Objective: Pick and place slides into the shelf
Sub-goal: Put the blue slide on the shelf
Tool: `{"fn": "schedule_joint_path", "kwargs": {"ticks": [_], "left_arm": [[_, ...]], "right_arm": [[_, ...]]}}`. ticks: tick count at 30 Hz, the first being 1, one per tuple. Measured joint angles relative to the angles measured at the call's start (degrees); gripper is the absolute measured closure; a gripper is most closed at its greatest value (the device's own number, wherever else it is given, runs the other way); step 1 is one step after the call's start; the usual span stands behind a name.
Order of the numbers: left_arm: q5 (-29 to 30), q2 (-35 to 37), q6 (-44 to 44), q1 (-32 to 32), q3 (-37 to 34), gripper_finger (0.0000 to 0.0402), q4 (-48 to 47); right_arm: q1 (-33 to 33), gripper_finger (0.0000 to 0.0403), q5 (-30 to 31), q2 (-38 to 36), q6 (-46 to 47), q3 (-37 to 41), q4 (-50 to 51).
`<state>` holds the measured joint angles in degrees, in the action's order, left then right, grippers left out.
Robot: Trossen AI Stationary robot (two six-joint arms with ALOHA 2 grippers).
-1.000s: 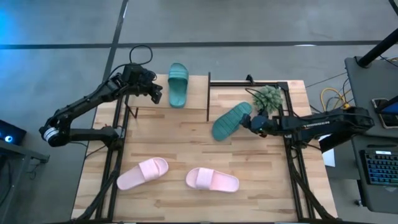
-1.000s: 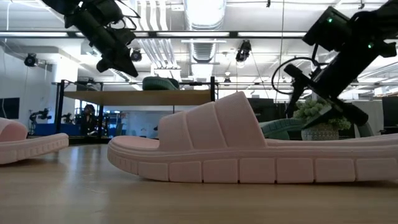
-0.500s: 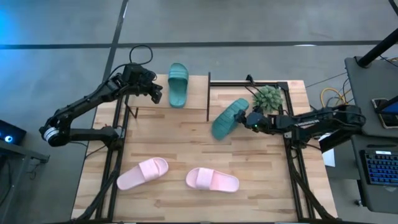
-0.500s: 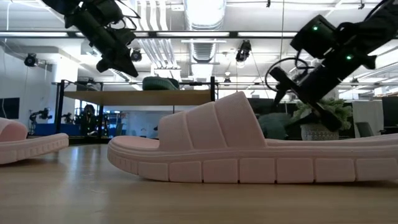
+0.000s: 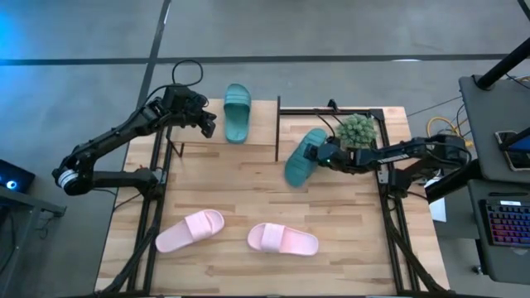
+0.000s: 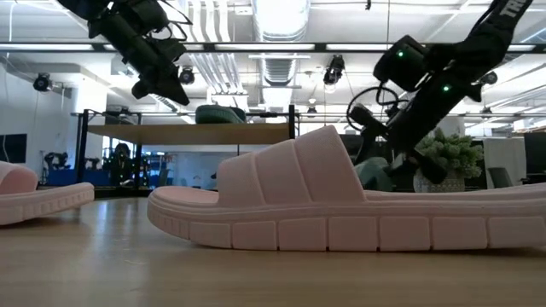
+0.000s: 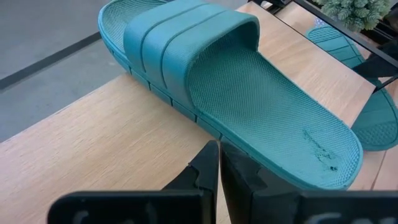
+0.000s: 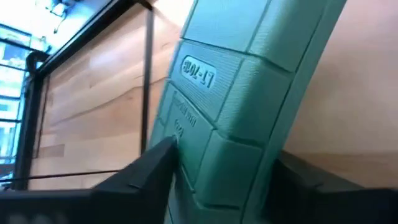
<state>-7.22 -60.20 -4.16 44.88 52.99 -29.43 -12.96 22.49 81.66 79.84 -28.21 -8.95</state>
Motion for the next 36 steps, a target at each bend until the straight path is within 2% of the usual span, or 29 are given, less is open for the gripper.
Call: {"fn": "schedule_joint_path", "kwargs": {"ticks": [5,10,13,16,20,24,28,33,36], "left_arm": [[-0.02,0.02,-0.02,-0.02,0.0,0.04,-0.11],[-0.02,0.22,-0.05,0.0,0.0,0.04,-0.32],[-0.04,0.93,-0.36,-0.02,0.0,0.04,-0.54],[-0.07,2.3,-1.53,0.0,0.0,0.04,-1.37],[-0.07,5.41,-1.53,-0.02,0.0,0.04,-2.41],[-0.04,8.93,-1.68,-0.01,0.0,0.04,-3.37],[0.12,11.92,-3.09,-0.02,0.0,0.04,-3.23],[0.29,14.48,-3.1,-0.02,0.01,0.04,-4.38],[0.33,15.31,-3.08,-0.02,0.01,0.04,-5.55]], "right_arm": [[-0.06,0.032,-1.1,1.12,-3.73,-2.46,-0.3],[0.11,0.0322,-1.97,-2.29,-15.81,-7.49,4.95],[0.77,0.0322,-1.17,-5.82,-24.92,-13.76,14.9],[2.62,0.0322,1.62,-8.07,-37.91,-21.08,27.12],[6.78,0.0322,2.45,-8.63,-58.44,-31.69,38.44],[11.32,0.0314,7.53,-4.1,-73.26,-40.53,51.85],[13.31,0.0311,10.84,3.33,-75.84,-46.23,63.78],[16.04,0.0323,14.24,13.48,-76.18,-49.43,65.11],[18.24,0.0319,13.57,18.49,-77.71,-51.88,65.2]]}}
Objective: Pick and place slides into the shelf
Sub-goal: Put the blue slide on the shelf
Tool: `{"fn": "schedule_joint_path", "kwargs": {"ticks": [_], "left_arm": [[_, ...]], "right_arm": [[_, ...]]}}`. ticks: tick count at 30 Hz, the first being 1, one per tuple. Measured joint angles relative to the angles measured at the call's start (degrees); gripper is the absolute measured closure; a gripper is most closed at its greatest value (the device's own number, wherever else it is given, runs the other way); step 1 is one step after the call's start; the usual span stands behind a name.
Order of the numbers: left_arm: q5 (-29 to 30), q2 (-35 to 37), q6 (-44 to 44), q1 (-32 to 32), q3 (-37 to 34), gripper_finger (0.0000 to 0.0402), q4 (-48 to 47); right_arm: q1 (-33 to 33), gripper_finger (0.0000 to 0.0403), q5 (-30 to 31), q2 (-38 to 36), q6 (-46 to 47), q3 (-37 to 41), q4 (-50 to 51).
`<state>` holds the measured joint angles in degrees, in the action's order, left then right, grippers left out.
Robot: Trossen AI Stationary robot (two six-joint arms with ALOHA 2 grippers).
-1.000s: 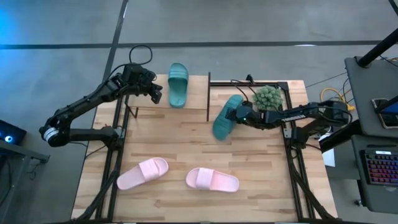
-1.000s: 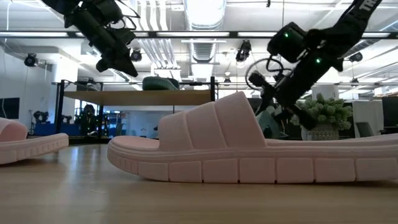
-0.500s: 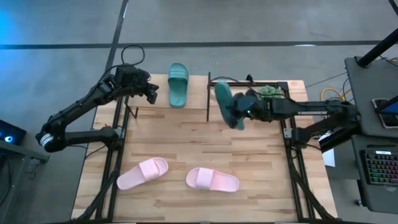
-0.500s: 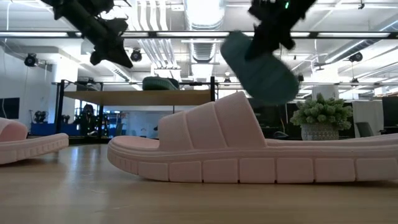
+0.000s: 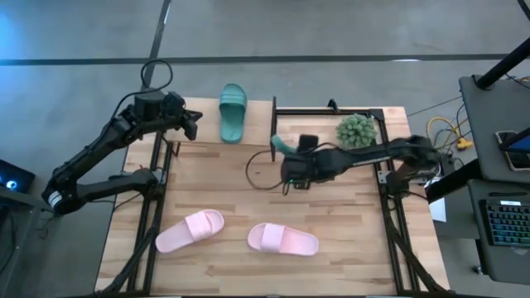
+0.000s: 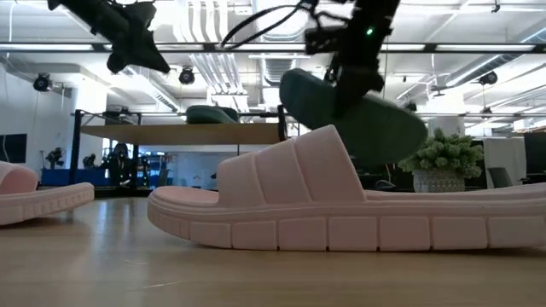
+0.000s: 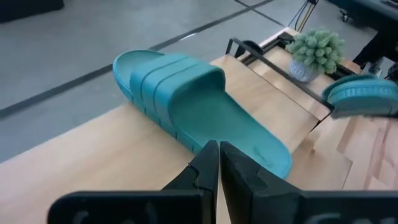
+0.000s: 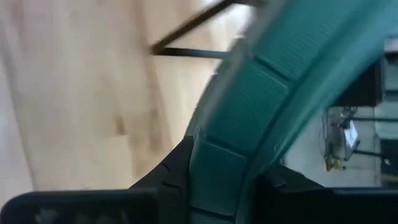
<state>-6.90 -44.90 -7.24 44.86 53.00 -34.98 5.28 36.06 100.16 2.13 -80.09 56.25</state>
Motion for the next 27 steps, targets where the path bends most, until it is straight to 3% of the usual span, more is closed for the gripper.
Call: {"fn": "schedule_joint_path", "kwargs": {"ticks": [4,9,14,22,27], "left_arm": [[0.04,0.58,0.04,0.0,-0.01,0.04,-2.82],[0.09,0.94,0.08,0.0,-0.38,0.04,-5.08],[0.1,1.24,0.1,0.0,-1.66,0.04,-4.97],[0.07,2.02,0.07,-0.02,-3.9,0.04,-5.09],[0.07,3.1,0.08,-0.02,-3.92,0.04,-4.99]], "right_arm": [[0.95,0.03,-11.58,2.3,2.11,-1.66,1.71],[1.64,0.0312,-12.6,0.36,6.44,-1.94,3.35],[3.05,0.0313,-19.33,0.24,10.61,-0.22,3.87],[6.46,0.0216,-17.66,0.59,12.69,3.19,4.2],[9.07,0.0172,-23.56,0.59,15.67,4.15,4.36]]}}
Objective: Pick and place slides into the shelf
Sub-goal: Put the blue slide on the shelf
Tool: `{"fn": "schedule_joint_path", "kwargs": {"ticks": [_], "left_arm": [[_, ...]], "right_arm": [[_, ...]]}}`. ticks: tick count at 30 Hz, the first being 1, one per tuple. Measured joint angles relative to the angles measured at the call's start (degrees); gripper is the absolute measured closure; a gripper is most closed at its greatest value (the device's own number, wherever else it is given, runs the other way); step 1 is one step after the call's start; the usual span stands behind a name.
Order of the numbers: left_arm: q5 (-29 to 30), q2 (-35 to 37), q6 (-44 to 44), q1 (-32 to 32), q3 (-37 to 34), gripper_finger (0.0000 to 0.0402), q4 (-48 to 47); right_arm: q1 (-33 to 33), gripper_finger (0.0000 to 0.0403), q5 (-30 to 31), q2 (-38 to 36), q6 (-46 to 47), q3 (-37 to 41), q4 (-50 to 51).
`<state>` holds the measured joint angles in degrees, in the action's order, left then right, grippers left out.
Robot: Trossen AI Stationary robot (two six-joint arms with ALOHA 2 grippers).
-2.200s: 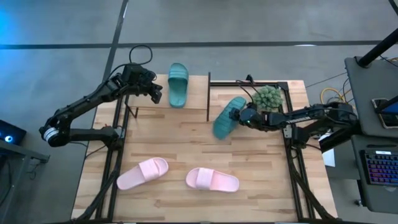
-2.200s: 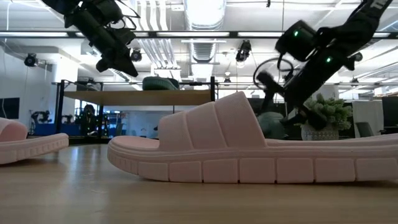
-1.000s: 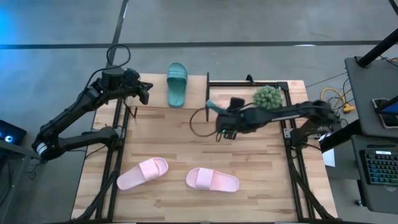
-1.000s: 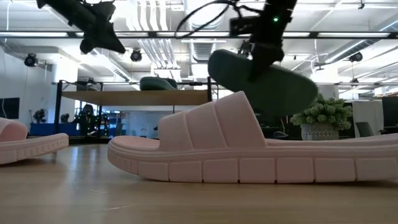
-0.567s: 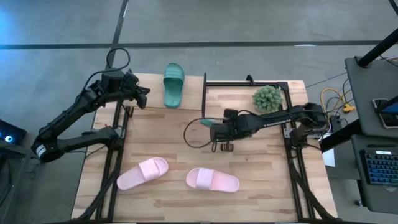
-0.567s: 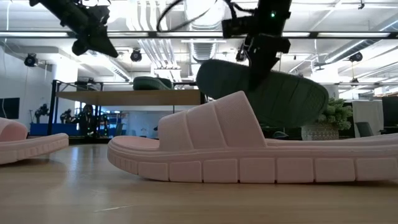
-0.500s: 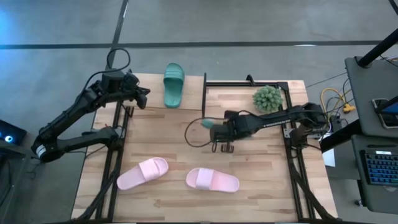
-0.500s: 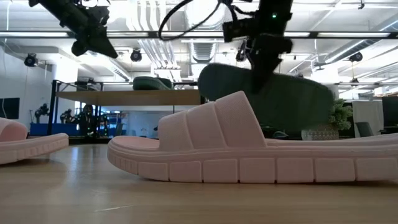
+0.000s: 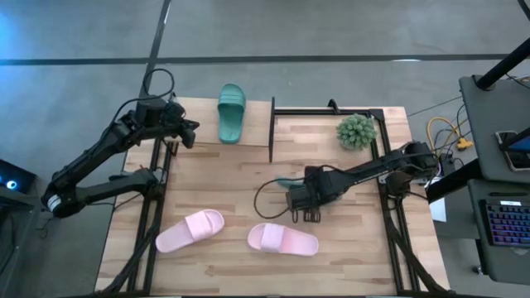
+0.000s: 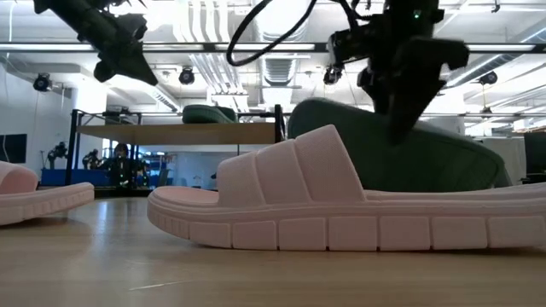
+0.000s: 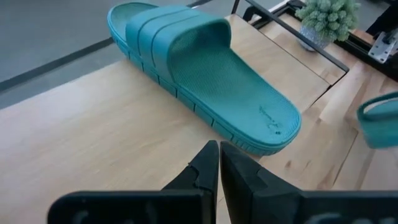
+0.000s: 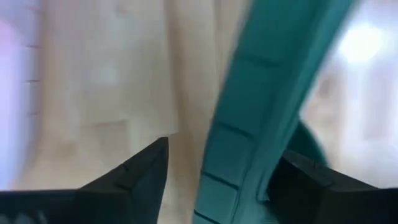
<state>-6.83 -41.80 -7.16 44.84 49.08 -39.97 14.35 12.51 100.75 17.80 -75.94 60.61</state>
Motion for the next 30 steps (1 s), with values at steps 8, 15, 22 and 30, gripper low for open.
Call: {"fn": "schedule_joint_path", "kwargs": {"ticks": [8,15,22,30], "left_arm": [[-0.02,1.1,0.02,0.04,0.0,0.04,-0.01],[-0.07,1.12,0.04,0.04,0.01,0.04,-0.01],[-0.22,1.35,0.26,0.04,0.02,0.04,0.0],[-0.24,2.01,2.64,0.04,0.02,0.04,0.02]], "right_arm": [[4.76,0.0157,-7.96,-0.73,10.38,-1.92,0.71],[6.29,0.0156,-10.37,-3.07,25.65,-3.33,4.13],[7.67,0.0156,-1.3,-2.78,43.74,-2.94,16.12],[7.71,0.0156,0.94,2.27,48.19,-3.21,15.13]]}}
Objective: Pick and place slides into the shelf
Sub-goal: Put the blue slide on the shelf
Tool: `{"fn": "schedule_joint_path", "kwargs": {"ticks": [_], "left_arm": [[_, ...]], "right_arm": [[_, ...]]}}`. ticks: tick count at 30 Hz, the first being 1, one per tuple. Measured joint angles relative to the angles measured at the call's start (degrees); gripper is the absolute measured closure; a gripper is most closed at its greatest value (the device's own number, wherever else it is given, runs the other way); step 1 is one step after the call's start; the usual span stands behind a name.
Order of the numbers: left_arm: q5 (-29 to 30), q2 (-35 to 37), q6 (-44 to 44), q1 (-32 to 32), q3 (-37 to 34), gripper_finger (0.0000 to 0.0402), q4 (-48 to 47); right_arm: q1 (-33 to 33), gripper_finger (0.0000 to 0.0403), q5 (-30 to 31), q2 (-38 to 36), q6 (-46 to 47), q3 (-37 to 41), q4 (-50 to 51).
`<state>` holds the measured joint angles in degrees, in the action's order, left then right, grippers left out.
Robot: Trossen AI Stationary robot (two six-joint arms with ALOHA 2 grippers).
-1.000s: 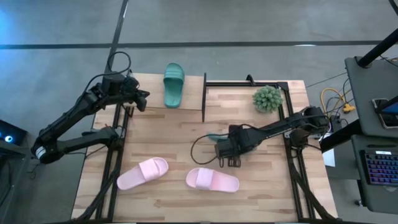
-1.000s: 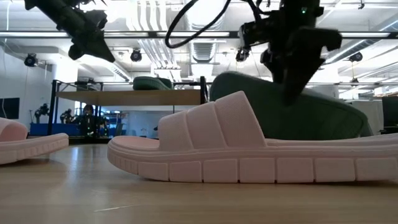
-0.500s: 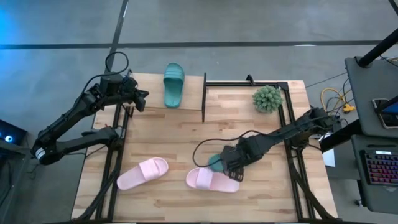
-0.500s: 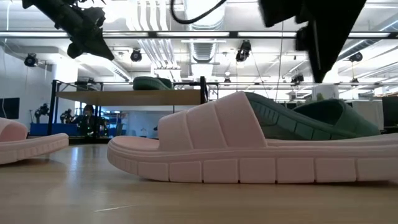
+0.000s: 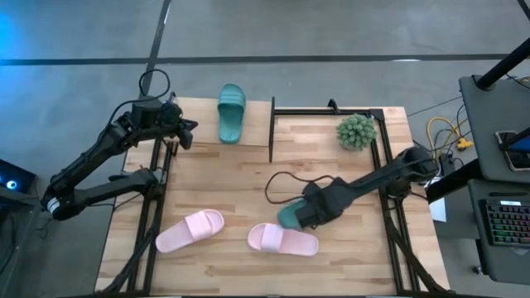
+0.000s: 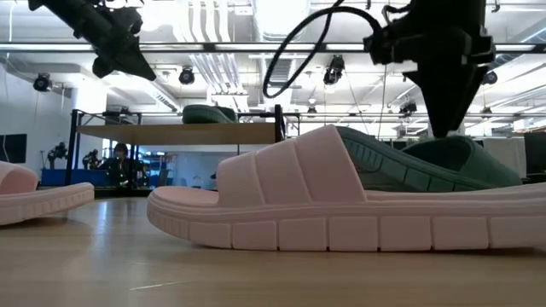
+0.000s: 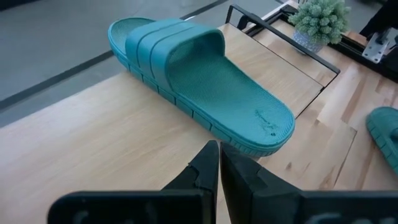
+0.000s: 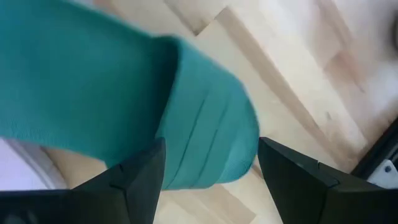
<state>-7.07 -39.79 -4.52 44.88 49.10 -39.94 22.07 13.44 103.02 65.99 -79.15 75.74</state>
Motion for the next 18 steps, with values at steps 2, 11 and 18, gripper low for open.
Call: {"fn": "schedule_joint_path", "kwargs": {"ticks": [2,11,18], "left_arm": [[-0.02,-0.01,0.59,0.0,-0.01,0.04,-0.03],[-0.07,0.13,0.97,-0.02,-0.01,0.04,-0.04],[-0.2,0.15,2.15,-0.02,-0.02,0.04,-0.04]], "right_arm": [[0.01,0.0156,-0.67,1.52,-0.26,-0.41,-0.23],[-0.08,0.0167,-1.82,5.4,4.62,-0.6,-1.03],[-0.07,0.018,-1.81,5.45,6.0,-5.83,-0.29]]}}
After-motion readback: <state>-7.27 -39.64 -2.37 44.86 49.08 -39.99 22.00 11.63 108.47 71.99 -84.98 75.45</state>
